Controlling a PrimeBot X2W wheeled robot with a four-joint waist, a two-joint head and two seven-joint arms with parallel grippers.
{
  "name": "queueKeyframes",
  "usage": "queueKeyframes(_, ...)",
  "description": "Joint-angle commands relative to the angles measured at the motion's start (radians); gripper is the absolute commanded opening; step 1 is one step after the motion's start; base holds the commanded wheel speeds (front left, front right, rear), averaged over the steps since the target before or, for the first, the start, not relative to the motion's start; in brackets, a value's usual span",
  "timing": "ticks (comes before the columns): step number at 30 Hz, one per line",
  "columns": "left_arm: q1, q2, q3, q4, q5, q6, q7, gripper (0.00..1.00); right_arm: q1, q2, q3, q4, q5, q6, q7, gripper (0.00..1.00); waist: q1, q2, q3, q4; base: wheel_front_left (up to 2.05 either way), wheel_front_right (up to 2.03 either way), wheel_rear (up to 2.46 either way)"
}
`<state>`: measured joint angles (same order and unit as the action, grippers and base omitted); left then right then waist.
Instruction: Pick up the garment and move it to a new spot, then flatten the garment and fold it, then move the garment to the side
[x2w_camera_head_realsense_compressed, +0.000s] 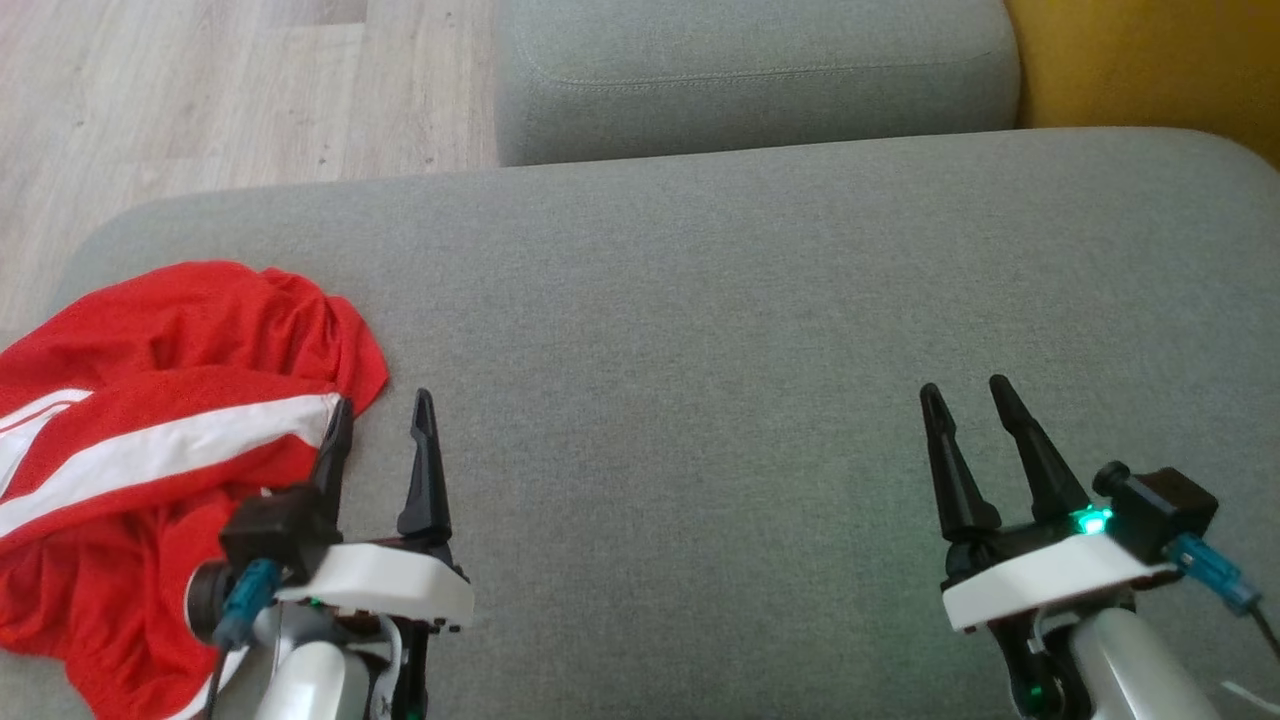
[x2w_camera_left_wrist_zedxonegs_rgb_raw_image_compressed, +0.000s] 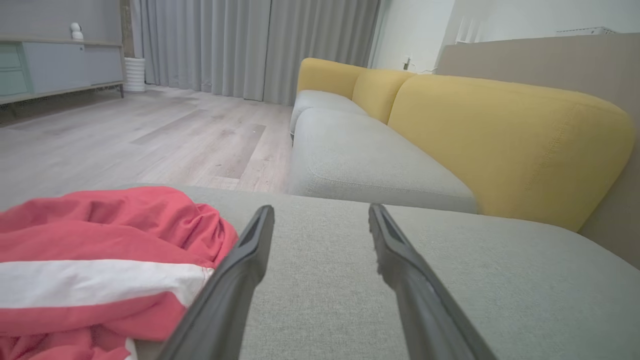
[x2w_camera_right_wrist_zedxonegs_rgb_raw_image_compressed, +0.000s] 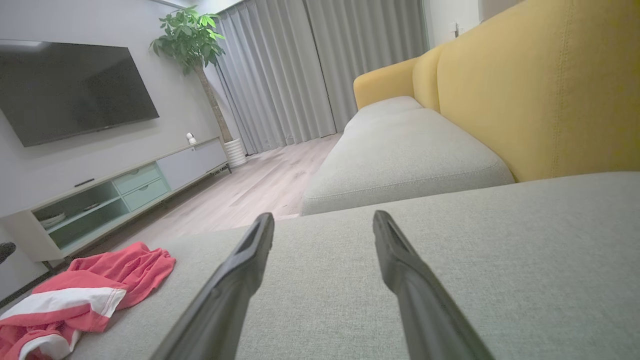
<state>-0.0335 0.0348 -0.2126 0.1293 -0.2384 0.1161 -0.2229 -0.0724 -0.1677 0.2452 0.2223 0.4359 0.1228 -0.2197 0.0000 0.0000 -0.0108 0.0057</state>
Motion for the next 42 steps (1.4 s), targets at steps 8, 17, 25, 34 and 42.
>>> queueKeyframes(8, -0.068, 0.015, 0.006, -0.054, 0.114, 0.025, -0.034, 1.0, -0.058, -0.012, 0.02, -0.044, -0.101, 0.008, -0.037, 1.0, 0.0, 0.0, 0.001, -0.006, 0.0, 0.0, 0.0)
queueKeyframes(17, -0.07, 0.015, 0.003, -0.053, 0.13, 0.028, -0.039, 1.0, -0.057, -0.006, 0.011, -0.037, -0.116, 0.008, -0.042, 1.0, 0.0, 0.0, 0.002, -0.008, 0.0, 0.0, 0.0)
queueKeyframes(25, -0.07, 0.015, 0.0, -0.053, 0.129, 0.031, -0.039, 1.0, -0.054, -0.004, 0.003, -0.038, -0.116, 0.008, -0.042, 1.0, 0.0, 0.0, 0.004, -0.003, 0.0, 0.0, 0.0)
queueKeyframes(34, -0.077, 0.015, -0.003, -0.035, 0.122, 0.034, -0.039, 1.0, -0.045, -0.004, 0.004, -0.044, -0.114, 0.008, -0.042, 1.0, 0.0, 0.0, 0.003, 0.069, 0.0, 0.0, 0.0)
queueKeyframes(42, -0.069, 0.015, 0.017, -0.022, 0.118, 0.033, -0.039, 1.0, -0.035, 0.001, 0.03, -0.051, -0.1, 0.008, -0.042, 1.0, 0.0, 0.0, 0.001, 0.208, 0.0, 0.0, 0.0)
